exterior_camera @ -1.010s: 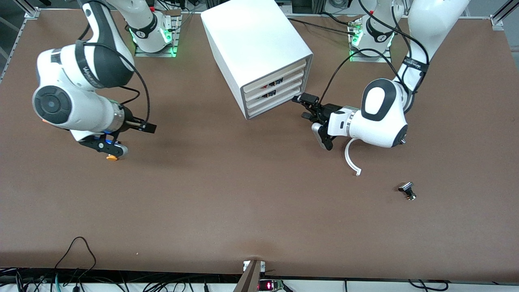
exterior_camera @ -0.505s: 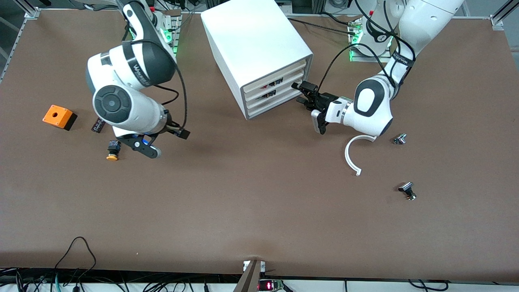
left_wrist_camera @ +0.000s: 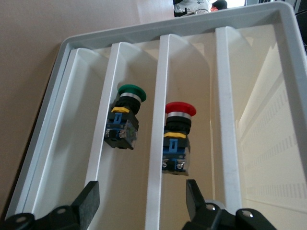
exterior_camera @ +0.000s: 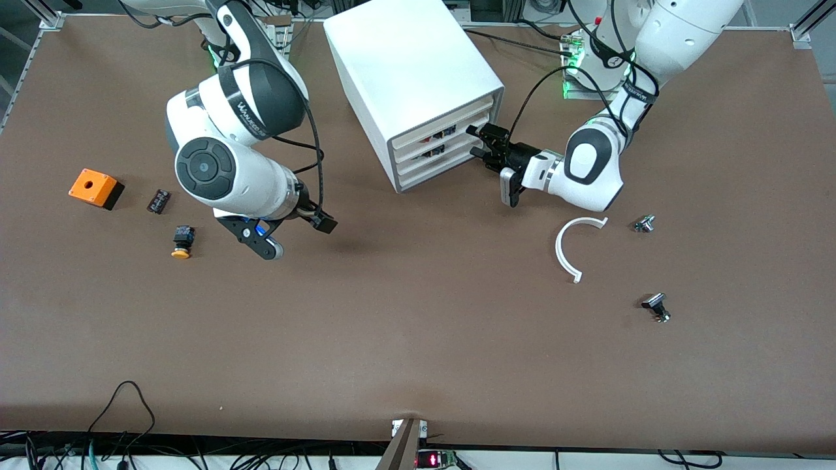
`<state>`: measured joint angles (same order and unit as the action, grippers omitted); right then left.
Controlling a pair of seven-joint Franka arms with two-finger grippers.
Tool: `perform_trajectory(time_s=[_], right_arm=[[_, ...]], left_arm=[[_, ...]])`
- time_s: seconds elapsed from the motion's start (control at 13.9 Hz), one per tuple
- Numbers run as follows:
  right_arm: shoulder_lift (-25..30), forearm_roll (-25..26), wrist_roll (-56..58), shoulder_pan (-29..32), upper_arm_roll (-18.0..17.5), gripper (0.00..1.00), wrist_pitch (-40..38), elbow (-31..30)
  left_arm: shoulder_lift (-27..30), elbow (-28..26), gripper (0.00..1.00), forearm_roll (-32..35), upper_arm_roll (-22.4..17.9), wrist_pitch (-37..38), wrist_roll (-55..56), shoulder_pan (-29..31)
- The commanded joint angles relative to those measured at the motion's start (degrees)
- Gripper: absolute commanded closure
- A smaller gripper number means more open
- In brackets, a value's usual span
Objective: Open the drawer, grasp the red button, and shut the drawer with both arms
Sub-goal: 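Pull the drawer open with the left gripper while the right gripper approaches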
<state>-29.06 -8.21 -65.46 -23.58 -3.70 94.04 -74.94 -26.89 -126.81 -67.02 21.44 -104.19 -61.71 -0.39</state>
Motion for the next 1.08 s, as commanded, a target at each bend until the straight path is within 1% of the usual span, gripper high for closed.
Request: perform_trajectory(time_s=[0.0,0.14,0.22,0.36,0.43,0.51,0.58,0.65,0.72,0.79,0.87,1.01], right_arm=[[-3.46,-1.10,-5.10,-1.64,0.28,0.01,-0.88,6.20],[-4.78,-4.34,-8.01,-1.64,0.36,0.01,-0.88,8.92],[-5.13,-4.97,-8.72,-1.64,0.36,0.01,-0.88,9.72],[-6.18,-5.15,-10.82,-1.91,0.28,0.01,-0.62,11.56],[-6.88,-5.23,-12.05,-2.17,0.27,0.01,-0.53,12.71],[-7.41,-5.24,-12.93,-2.26,0.27,0.01,-0.44,13.67],[-7.68,-5.24,-13.46,-2.43,0.27,0.01,-0.35,14.29],[-7.68,-5.32,-13.99,-2.87,0.27,0.01,0.26,14.39],[-7.68,-5.32,-14.69,-2.96,0.27,0.01,0.79,14.47],[-7.68,-5.50,-15.31,-3.22,0.27,0.01,1.40,14.47],[-7.68,-6.28,-15.58,-3.31,0.27,0.01,1.84,14.47],[-7.68,-6.55,-16.80,-3.40,0.19,0.01,3.07,14.56]], left_arm=[[-0.62,-0.28,0.37,-2.06,0.27,3.45,-2.27,0.13],[-0.71,-0.46,0.38,-2.06,0.27,3.99,-2.71,0.30],[-1.06,-0.72,0.39,-2.15,0.27,3.91,-3.32,0.13],[-1.50,-0.81,0.39,-2.76,0.36,3.99,-3.59,0.13],[-1.85,-0.81,0.44,-2.85,0.36,3.99,-4.29,0.04],[-2.29,-0.81,0.53,-2.85,0.71,3.99,-4.73,0.04],[-2.73,-0.81,0.64,-2.94,1.75,3.99,-4.82,0.39],[-2.90,-0.81,0.72,-3.11,1.94,3.99,-4.82,0.39],[-3.17,-0.81,0.74,-3.81,1.94,4.08,-4.82,0.30],[-3.52,-0.81,0.84,-3.91,1.94,4.08,-4.82,0.30],[-3.52,-0.72,1.00,-4.08,2.03,4.52,-4.82,0.21],[-3.52,-0.63,1.00,-4.08,1.94,5.57,-4.65,0.91]])
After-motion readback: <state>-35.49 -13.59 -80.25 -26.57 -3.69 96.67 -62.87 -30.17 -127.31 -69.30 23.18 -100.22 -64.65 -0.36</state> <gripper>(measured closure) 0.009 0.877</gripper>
